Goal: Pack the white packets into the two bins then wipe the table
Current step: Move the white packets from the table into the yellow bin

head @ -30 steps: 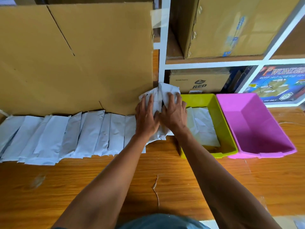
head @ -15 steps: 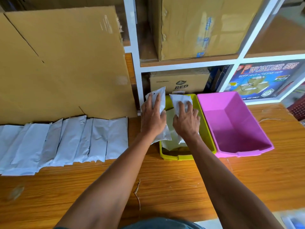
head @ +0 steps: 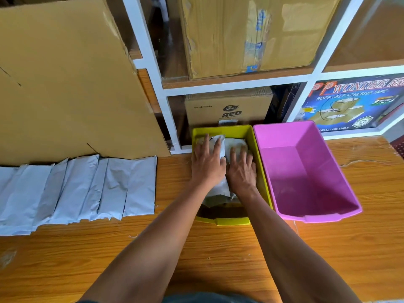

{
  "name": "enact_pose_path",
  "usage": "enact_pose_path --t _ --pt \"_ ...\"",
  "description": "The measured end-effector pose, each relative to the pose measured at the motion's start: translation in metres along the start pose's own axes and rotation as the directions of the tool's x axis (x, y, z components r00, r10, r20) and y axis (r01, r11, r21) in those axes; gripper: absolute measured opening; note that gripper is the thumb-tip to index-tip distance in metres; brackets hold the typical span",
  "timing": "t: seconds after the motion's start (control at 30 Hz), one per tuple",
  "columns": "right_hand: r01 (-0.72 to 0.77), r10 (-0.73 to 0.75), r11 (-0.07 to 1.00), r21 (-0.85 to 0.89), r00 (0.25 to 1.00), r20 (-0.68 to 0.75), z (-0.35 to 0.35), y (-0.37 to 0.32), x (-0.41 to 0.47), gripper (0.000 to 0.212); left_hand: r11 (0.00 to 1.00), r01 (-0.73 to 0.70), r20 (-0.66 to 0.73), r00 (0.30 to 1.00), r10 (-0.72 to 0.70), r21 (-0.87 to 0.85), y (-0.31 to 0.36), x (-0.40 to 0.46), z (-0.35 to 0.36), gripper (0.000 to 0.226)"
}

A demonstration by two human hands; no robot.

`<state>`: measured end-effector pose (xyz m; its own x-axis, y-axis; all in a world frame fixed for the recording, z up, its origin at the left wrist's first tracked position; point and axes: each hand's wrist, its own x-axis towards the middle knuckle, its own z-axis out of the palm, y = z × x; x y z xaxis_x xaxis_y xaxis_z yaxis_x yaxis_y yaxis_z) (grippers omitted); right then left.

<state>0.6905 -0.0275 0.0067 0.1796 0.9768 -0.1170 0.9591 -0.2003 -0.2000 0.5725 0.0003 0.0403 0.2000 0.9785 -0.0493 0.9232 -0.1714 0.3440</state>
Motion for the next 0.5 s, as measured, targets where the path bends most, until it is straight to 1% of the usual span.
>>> enact_pose_path --t 0.07,0.13,0.23,0.33,0.4,0.5 --pt "0.032 -0.030 0.998 -0.049 0.999 0.028 0.008 0.004 0.002 0.077 0.999 0.007 0.040 0.999 -0.008 0.046 0.002 0.003 0.008 0.065" --pt "0.070 -0.067 0.995 -0.076 0.997 0.045 0.018 0.008 0.005 0.079 0.996 0.003 0.086 0.996 -0.010 0.085 0.002 0.006 0.019 0.062" --pt "0.085 -0.085 0.996 0.001 0.996 0.031 0.025 0.012 0.012 0.073 0.993 -0.040 0.088 0.996 0.030 0.114 -0.004 0.008 0.035 0.066" --pt "0.159 -0.159 0.987 0.023 0.987 -0.003 0.026 0.015 0.018 0.072 0.996 -0.071 0.081 0.994 0.067 0.051 -0.008 0.010 0.047 0.072" --pt "0.200 -0.201 0.979 0.047 0.979 0.020 0.028 0.019 0.022 0.071 0.999 -0.032 0.117 0.993 0.033 -0.015 -0.008 0.011 0.054 0.073" --pt "0.202 -0.205 0.978 0.055 0.977 0.063 0.031 0.021 0.022 0.087 0.996 0.039 0.169 0.985 -0.025 -0.079 -0.011 0.009 0.066 0.071"
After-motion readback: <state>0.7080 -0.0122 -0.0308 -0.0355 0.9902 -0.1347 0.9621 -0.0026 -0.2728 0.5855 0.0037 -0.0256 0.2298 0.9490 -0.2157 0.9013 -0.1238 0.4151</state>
